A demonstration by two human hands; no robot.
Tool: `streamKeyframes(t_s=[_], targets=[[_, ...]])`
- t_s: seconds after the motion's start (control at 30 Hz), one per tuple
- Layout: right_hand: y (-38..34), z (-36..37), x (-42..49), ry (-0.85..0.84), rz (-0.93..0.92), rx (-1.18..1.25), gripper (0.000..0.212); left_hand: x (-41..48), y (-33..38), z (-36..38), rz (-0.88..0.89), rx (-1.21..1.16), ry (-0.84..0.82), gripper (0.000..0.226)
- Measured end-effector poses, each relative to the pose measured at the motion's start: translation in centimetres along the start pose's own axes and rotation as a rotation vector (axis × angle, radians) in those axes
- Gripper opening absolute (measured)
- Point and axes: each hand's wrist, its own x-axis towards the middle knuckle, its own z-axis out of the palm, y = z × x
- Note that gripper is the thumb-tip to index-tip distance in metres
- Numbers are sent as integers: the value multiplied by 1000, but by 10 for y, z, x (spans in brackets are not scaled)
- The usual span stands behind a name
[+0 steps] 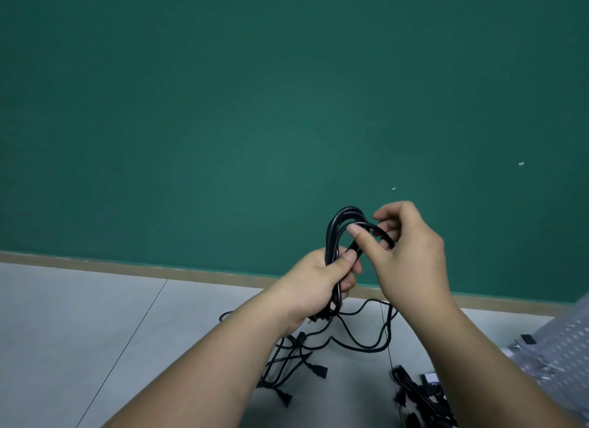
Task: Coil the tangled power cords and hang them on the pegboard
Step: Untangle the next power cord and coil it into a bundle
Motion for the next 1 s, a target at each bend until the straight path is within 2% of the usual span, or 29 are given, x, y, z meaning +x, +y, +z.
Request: streamKeyframes(t_s=[0.1,0.17,0.27,0.37,0.47,0.6,0.67,0.73,0.87,1.0], targets=[[12,1,0,-124,74,150,6,1,4,1,41,-109,156,30],[17,0,-1,-190,84,161,17,1,6,-5,62,-110,224,31],[12,1,-3,-193,44,199,18,0,5,-13,76,39,255,32],[3,4,-3,-121,51,290,13,0,1,-13,87,160,221,25],[-4,5,-4,-56,96,357,8,0,-1,-9,108,103,186,25],[-4,4,-4,-11,140,323,13,-2,2,-2,90,55,132,27],[-3,4,-3,-28,182,365,15,-4,4,2,62,4,60,31],[1,5,-1,-35,171,309,17,-8,6,6,37,-57,9,32],[6,1,5,-67,217,362,15,-9,6,10,24,-168,-39,26],[7,-3,5,-268,283,527,16,-11,13,10,13,-303,-48,21]])
